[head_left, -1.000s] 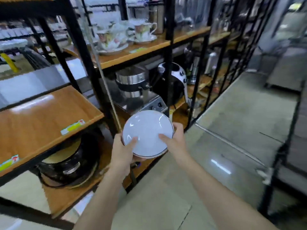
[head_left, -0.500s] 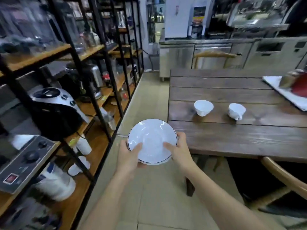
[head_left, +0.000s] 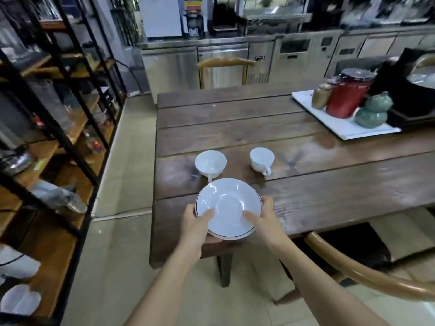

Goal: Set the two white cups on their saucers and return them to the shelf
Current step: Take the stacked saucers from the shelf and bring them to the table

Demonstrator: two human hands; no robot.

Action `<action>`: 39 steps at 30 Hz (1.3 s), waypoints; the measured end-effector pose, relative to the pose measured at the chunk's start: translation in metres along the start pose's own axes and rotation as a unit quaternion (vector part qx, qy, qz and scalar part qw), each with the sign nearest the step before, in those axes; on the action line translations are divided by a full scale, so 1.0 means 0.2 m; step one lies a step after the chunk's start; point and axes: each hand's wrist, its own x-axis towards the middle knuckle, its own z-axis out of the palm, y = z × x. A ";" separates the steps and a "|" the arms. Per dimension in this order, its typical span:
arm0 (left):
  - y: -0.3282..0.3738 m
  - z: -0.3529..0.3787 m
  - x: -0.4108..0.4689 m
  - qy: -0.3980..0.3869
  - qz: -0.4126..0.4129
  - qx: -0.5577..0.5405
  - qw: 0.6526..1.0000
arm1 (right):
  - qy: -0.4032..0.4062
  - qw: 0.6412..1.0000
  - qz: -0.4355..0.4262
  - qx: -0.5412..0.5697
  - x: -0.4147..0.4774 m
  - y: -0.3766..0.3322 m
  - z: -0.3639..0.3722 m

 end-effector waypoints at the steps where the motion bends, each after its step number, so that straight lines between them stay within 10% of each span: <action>1: 0.01 0.04 0.05 -0.009 -0.020 0.002 1.000 | 0.009 1.000 0.014 -0.010 0.06 0.02 -0.03; 17: 0.04 0.29 0.60 -0.042 -0.149 0.059 0.986 | 0.036 0.983 0.120 -0.135 0.58 0.14 -0.14; 39: -0.02 0.30 0.65 0.064 -0.040 0.358 0.931 | 0.077 0.972 0.116 -0.191 0.62 0.19 -0.12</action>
